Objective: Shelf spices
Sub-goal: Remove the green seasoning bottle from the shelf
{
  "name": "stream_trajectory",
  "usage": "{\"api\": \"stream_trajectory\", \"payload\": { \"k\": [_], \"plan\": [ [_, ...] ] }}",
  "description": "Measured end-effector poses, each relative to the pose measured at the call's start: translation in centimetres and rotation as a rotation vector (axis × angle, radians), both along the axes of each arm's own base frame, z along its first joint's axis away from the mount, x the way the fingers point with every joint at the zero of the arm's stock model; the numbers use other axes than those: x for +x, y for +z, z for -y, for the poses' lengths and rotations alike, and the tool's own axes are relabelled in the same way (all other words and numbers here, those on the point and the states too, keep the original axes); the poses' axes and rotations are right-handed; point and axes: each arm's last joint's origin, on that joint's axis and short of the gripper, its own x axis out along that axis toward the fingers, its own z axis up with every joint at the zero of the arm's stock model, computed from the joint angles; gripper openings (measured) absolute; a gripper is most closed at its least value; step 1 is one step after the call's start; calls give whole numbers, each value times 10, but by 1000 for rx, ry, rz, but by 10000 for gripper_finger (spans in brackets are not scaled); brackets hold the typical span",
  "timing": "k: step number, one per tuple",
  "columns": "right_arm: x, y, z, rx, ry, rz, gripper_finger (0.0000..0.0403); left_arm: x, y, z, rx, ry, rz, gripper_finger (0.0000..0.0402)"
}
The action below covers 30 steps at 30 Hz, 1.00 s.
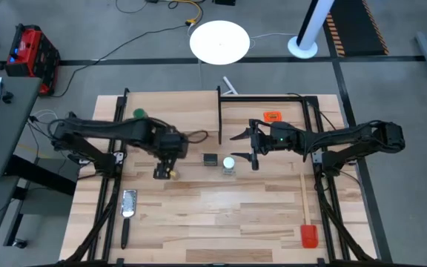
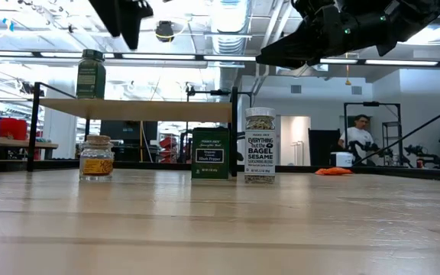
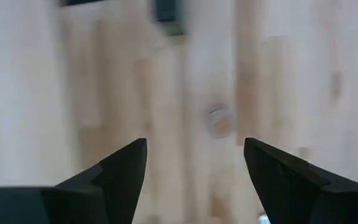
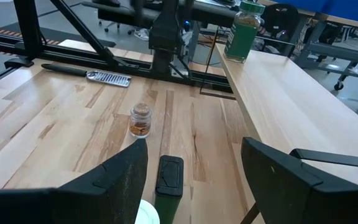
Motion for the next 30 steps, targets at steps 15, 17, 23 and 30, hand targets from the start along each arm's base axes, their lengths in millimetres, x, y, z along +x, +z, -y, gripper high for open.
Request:
{"api": "stream_trajectory", "payload": {
  "k": [15, 17, 23, 30],
  "plan": [
    [0, 0, 0, 0, 0, -1, 260, -94, 67, -44, 173, 360, 178, 260],
    [0, 0, 0, 0, 0, 2, 260, -104, 73, -52, 234, 479, 242, 260],
    [0, 0, 0, -1, 0, 4, 260, -125, 82, -66, 257, 792, 379, 260],
    [0, 0, 0, 0, 0, 2, 260, -132, 80, -78, 217, 1035, 397, 260]
  ]
}}
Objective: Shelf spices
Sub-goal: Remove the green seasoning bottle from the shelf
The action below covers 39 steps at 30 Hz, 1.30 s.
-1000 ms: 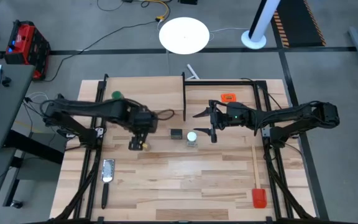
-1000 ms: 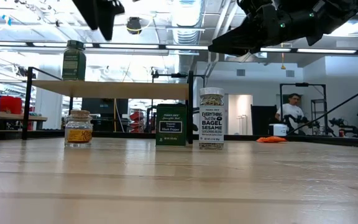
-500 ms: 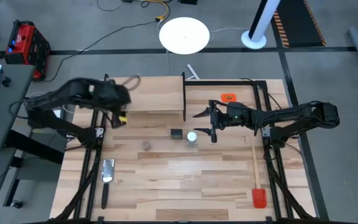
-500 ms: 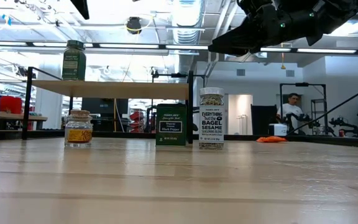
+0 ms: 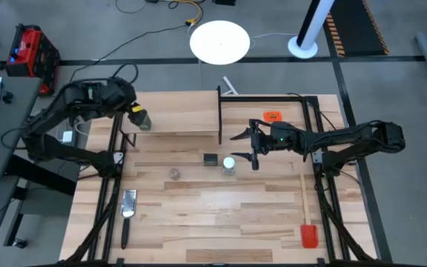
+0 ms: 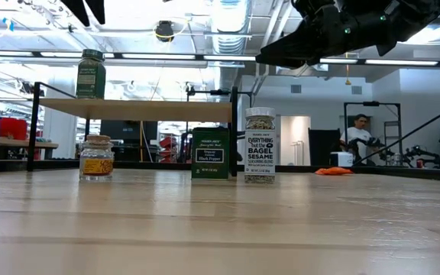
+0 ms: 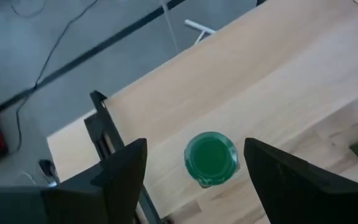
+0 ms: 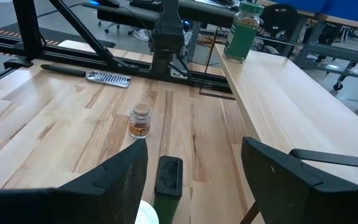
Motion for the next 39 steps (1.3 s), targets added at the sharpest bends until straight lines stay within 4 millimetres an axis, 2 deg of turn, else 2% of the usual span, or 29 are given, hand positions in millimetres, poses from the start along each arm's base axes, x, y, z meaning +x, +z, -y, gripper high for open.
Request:
{"api": "stream_trajectory", "payload": {
  "k": [10, 17, 30, 39],
  "plan": [
    [0, 0, 0, 1, 0, -2, 260, 17, -11, -16, -125, -33, -57, 260],
    [0, -1, 0, 3, 0, -7, 260, 29, -17, -22, -143, -59, -112, 260],
    [0, -1, 0, 12, -2, -14, 260, 29, -18, -21, -171, -122, -123, 260],
    [0, -2, 0, 13, -2, -18, 260, 26, -16, -20, -167, -91, -96, 260]
  ]
}}
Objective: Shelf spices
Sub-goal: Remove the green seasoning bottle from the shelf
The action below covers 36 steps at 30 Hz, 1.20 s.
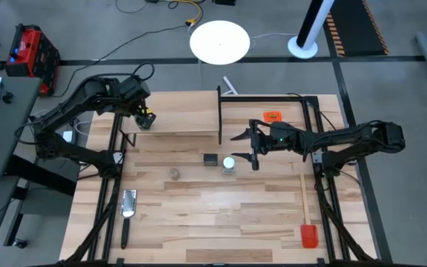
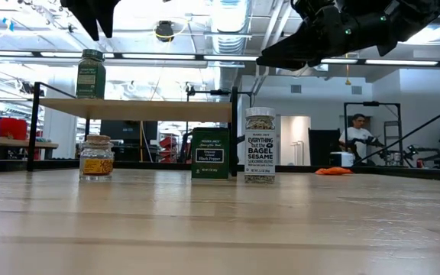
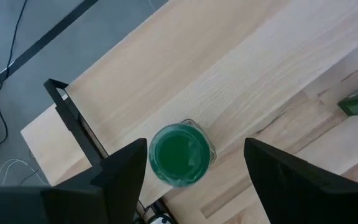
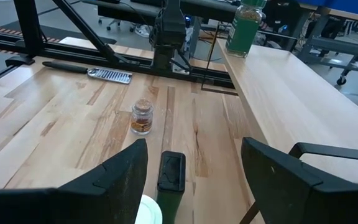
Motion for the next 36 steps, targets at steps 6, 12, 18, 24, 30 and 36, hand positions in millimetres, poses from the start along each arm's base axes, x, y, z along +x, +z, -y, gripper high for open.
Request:
{"api": "stream_trajectory", "payload": {
  "k": [6, 12, 18, 24, 30, 36],
  "plan": [
    [0, -1, 0, 8, -1, -12, 260, 0, 0, 0, -1, 22, 8, 260],
    [0, -1, 0, 12, -2, -14, 260, 0, 0, 0, 0, 27, 10, 260],
    [0, -2, 0, 12, -2, -18, 260, -5, -21, 2, -33, 35, -52, 260],
    [0, -2, 0, 11, -2, -17, 260, -15, -42, 5, -61, 40, -114, 260],
    [0, -1, 0, 10, -1, -9, 260, -18, -40, 6, -44, 40, -107, 260],
    [0, -1, 0, 10, -1, -10, 260, -16, -39, 5, -36, 33, -83, 260]
  ]
}}
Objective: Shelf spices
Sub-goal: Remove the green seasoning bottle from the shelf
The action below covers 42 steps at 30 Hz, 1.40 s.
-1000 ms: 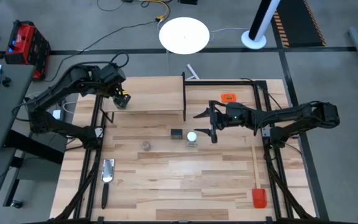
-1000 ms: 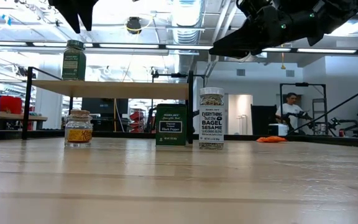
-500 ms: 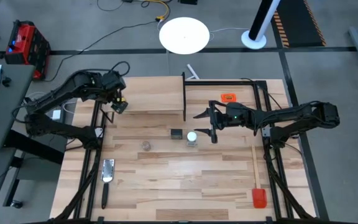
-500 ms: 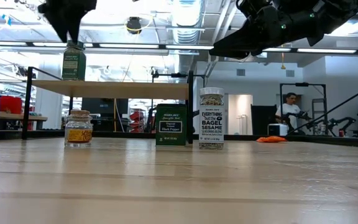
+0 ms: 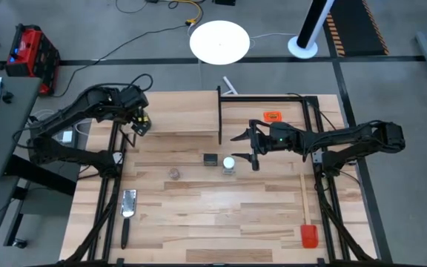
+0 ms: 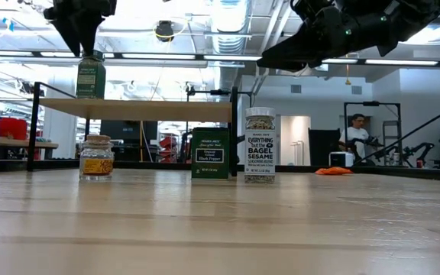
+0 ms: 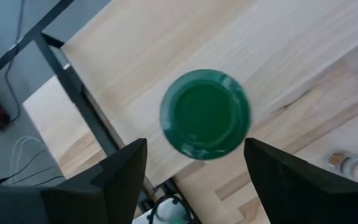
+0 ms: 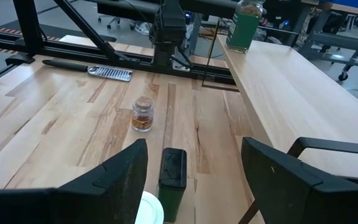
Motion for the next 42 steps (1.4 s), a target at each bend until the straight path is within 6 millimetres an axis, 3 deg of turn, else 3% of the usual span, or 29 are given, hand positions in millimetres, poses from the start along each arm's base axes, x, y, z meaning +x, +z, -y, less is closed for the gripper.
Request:
{"api": "stream_trajectory", "payload": {
  "k": [30, 42],
  "plan": [
    [0, 0, 1, 5, -5, 1, 260, 11, 3, -9, 47, -35, 89, 260],
    [0, 0, 1, 5, -5, 0, 260, 25, -7, -17, 15, -42, 18, 260]
  ]
}}
